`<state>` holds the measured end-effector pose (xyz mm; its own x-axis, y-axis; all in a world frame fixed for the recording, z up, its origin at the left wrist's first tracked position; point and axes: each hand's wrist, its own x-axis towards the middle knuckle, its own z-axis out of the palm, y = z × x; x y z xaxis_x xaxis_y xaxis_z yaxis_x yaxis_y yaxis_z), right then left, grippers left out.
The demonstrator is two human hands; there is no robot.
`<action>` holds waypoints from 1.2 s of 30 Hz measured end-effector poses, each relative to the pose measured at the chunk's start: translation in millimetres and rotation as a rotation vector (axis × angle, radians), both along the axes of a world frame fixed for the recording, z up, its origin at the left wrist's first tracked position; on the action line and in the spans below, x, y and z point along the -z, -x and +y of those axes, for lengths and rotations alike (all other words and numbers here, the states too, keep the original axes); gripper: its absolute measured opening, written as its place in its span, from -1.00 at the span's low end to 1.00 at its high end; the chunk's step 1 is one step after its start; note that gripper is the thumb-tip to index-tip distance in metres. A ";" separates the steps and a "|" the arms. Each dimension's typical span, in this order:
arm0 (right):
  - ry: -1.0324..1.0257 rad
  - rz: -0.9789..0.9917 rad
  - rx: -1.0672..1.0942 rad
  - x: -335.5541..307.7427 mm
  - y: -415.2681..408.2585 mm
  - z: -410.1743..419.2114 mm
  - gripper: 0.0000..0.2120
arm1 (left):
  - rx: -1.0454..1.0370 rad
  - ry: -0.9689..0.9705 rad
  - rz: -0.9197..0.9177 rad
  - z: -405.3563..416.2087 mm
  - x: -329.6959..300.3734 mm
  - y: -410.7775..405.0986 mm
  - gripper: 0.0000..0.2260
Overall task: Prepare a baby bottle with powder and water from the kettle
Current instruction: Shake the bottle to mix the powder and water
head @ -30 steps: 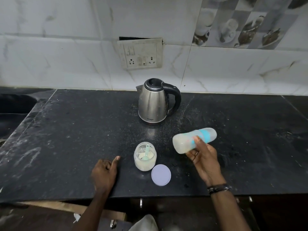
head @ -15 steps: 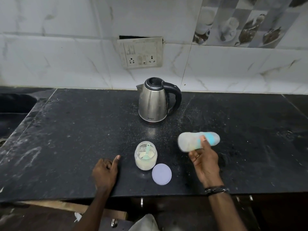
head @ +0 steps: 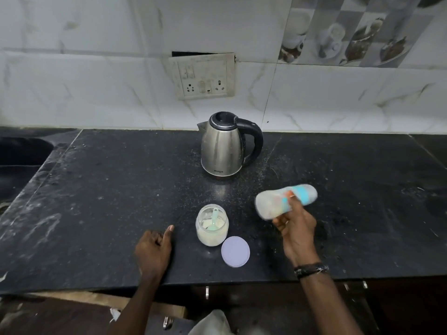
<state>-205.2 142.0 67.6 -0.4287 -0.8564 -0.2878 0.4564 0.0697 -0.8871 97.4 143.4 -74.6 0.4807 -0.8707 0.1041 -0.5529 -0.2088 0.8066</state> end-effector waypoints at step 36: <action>0.029 -0.109 -0.061 -15.4 -3.9 -1.7 -0.71 | -0.003 -0.022 -0.016 0.1 -5.9 2.0 -0.52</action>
